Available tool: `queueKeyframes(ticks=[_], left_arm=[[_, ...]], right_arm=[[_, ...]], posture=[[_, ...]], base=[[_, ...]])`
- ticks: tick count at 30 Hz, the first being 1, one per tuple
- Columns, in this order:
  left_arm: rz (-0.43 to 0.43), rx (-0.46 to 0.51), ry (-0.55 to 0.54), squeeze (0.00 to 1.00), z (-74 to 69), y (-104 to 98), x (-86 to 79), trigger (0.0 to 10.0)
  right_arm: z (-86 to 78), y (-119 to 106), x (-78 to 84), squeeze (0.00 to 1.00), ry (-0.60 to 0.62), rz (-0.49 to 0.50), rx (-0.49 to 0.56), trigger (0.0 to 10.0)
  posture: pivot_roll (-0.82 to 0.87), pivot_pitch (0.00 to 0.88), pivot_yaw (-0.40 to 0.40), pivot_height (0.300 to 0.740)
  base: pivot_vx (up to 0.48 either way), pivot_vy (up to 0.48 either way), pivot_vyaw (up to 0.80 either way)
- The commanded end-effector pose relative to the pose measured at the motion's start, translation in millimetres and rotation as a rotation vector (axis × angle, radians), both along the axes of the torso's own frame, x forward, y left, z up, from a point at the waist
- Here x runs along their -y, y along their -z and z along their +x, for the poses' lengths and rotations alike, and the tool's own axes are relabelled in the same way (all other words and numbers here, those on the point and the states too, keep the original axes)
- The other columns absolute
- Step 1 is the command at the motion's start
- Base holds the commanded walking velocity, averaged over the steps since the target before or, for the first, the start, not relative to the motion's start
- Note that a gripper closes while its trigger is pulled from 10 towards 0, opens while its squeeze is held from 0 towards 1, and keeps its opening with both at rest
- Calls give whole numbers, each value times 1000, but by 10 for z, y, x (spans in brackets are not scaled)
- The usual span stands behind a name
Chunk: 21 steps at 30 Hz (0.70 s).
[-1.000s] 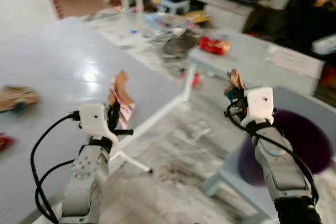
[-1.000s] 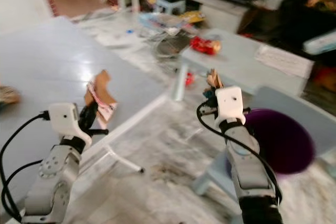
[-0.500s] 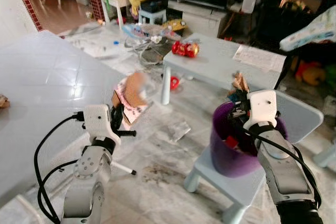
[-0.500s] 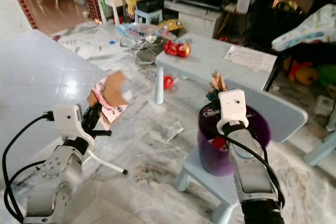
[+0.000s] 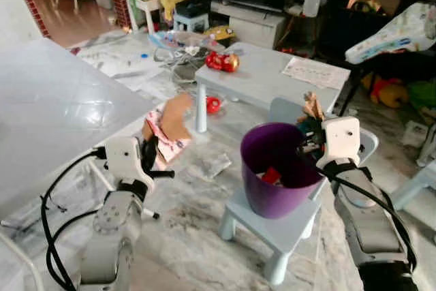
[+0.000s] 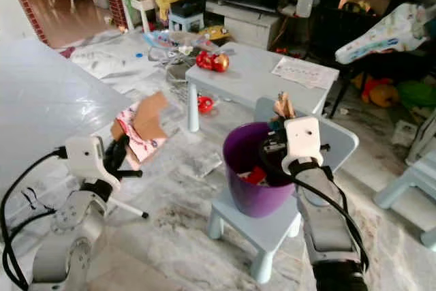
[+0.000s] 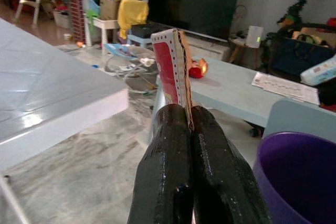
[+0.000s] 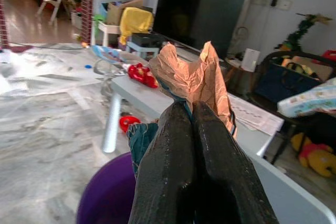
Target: Picking trash to rubbish bin
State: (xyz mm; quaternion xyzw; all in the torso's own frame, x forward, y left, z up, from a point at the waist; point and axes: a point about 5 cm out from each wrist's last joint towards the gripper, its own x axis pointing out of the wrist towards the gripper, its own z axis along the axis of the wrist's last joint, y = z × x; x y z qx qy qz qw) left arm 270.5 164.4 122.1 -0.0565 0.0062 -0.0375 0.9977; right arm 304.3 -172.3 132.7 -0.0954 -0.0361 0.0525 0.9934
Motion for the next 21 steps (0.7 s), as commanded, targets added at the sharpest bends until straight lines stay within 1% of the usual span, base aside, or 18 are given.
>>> queueKeyframes(ticks=[1, 5, 7, 9, 13, 21], left_arm=[[3, 34, -10, 0, 18, -66, -49, 0], [5, 52, -23, 0, 33, -87, -63, 0], [-4, 55, -23, 0, 35, -91, -68, 0], [-16, 52, -23, 0, 44, -95, -89, 0], [-10, 46, -19, 0, 46, -82, -87, 0], [-6, 31, 6, 0, 33, -46, -43, 0]], right_arm=[[19, -77, -25, 0, -5, 5, 27, 0], [20, -74, -14, 0, -1, 6, 22, 0], [20, -72, -12, 0, 0, 6, 21, 0], [23, -72, -12, 0, 0, 7, 21, 0], [25, -78, -16, 0, -1, 7, 23, 0], [22, -70, -27, 0, 1, 8, 21, 0]], posture=[[-41, 24, -2, 740], [-42, 24, -3, 740], [-43, 24, -1, 740], [-43, 24, -2, 740], [-44, 25, -2, 740], [-43, 26, 1, 740]], base=[[0, 0, 0], [0, 0, 0], [289, 0, -413], [326, 0, -800], [333, 0, -800], [327, 0, -773]])
